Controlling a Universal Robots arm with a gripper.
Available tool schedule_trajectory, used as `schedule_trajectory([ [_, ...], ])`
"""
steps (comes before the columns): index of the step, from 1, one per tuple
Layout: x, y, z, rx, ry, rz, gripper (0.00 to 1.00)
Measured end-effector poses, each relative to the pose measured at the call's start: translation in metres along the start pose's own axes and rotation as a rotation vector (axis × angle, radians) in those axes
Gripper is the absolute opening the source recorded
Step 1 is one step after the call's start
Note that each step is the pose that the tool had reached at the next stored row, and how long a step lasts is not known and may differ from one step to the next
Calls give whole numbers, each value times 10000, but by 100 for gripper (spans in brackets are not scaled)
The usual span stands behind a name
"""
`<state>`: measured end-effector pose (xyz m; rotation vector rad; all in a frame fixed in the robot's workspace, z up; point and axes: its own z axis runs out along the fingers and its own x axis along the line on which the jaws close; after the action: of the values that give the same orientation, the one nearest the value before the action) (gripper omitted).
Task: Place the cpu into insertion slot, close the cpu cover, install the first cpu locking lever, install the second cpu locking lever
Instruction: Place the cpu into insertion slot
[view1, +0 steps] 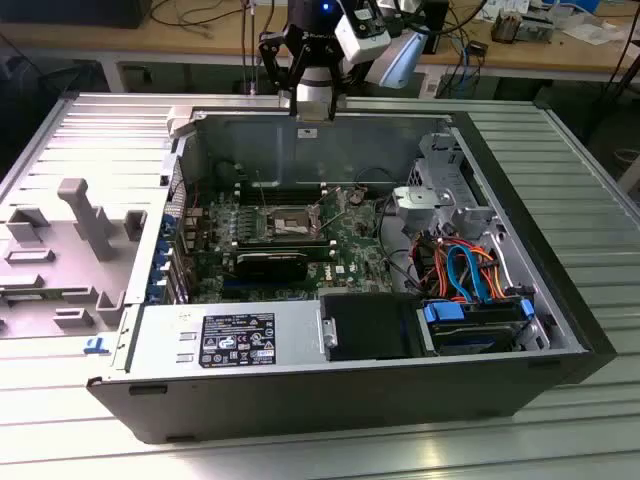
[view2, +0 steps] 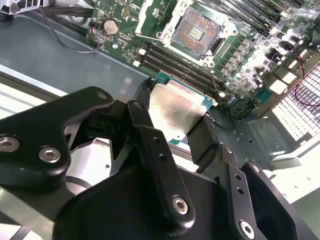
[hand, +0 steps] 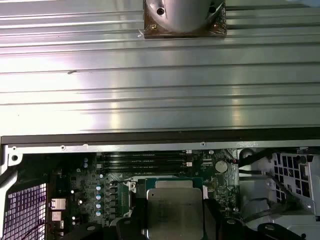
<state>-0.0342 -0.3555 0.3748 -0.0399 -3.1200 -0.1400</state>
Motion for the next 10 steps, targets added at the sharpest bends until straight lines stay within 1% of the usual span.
schedule_trajectory([
  [2, 1, 0, 0, -1, 0, 1, 55],
  [6, 43, -6, 2, 0, 0, 1, 55],
  [10, 50, -19, 11, 2, 1, 0, 55],
])
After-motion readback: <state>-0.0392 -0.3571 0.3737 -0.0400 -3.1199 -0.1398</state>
